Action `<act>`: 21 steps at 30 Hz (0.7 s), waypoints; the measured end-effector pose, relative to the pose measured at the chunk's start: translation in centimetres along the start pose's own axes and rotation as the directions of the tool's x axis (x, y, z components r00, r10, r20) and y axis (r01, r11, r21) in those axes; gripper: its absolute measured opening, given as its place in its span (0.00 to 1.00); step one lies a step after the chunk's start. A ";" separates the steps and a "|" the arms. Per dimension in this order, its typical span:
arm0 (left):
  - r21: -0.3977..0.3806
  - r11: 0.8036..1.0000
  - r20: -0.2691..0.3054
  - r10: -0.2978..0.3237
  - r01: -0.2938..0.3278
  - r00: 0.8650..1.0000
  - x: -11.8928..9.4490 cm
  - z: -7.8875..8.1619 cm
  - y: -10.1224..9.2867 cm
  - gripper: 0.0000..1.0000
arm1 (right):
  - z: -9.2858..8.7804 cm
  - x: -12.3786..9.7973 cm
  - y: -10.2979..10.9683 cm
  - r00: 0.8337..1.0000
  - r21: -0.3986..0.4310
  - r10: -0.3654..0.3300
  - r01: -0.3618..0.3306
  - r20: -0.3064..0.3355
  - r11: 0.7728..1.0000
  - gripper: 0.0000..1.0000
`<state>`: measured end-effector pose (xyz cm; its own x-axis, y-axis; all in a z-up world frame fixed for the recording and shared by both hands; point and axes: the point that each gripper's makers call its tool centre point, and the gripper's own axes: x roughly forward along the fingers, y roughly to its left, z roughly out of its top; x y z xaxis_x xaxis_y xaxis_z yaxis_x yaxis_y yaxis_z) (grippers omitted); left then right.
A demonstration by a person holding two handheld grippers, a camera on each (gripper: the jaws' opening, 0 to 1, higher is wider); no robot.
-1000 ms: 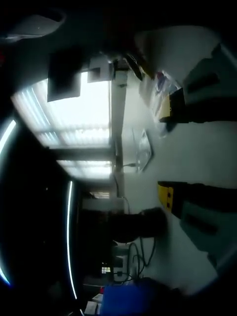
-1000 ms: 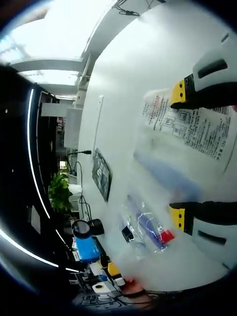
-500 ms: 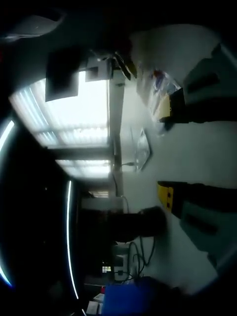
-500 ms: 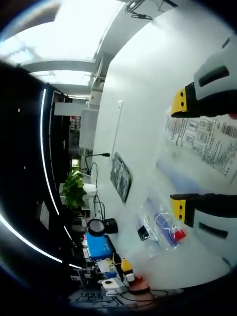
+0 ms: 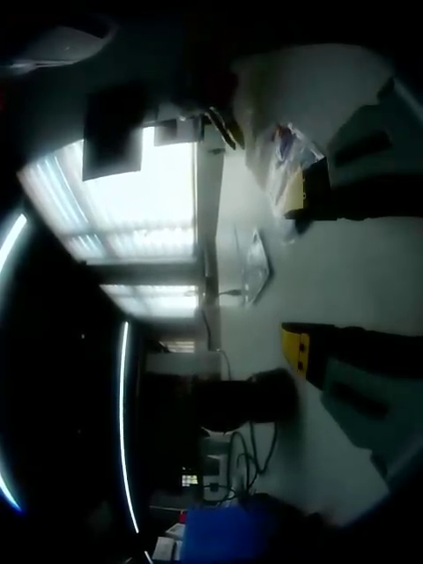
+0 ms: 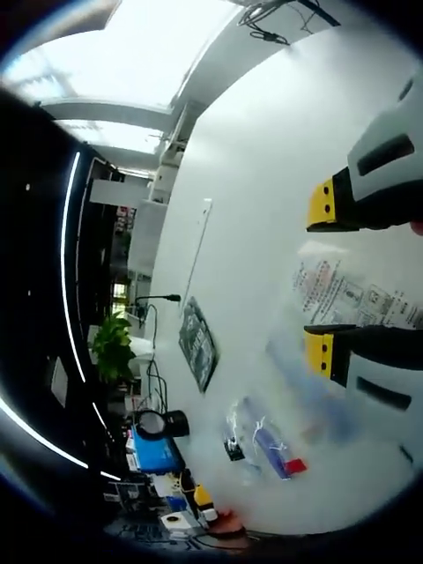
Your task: Clip sheet goods on table flip sheet goods clip sheet goods scan sheet goods put sheet goods back to table
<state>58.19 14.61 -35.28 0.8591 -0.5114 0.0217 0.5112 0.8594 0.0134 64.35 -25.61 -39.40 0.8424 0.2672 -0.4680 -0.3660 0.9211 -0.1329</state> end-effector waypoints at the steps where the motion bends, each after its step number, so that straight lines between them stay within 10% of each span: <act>1: -0.001 1.000 0.001 -0.001 0.001 1.000 0.0 0.0 0.0 0.39 | 0.1 0.2 -0.2 1.000 0.011 0.005 -0.005 -0.001 1.000 0.37; 21: -0.002 1.000 0.000 0.001 -0.001 1.000 0.0 0.0 0.0 0.39 | -1.2 3.0 -1.5 0.997 0.105 0.047 -0.040 -0.065 0.994 0.25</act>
<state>58.16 14.65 -35.27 0.8596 -0.5105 0.0219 0.5104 0.8599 0.0118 66.95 -26.52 -41.60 0.7965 0.2915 -0.5297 -0.3563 0.9341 -0.0218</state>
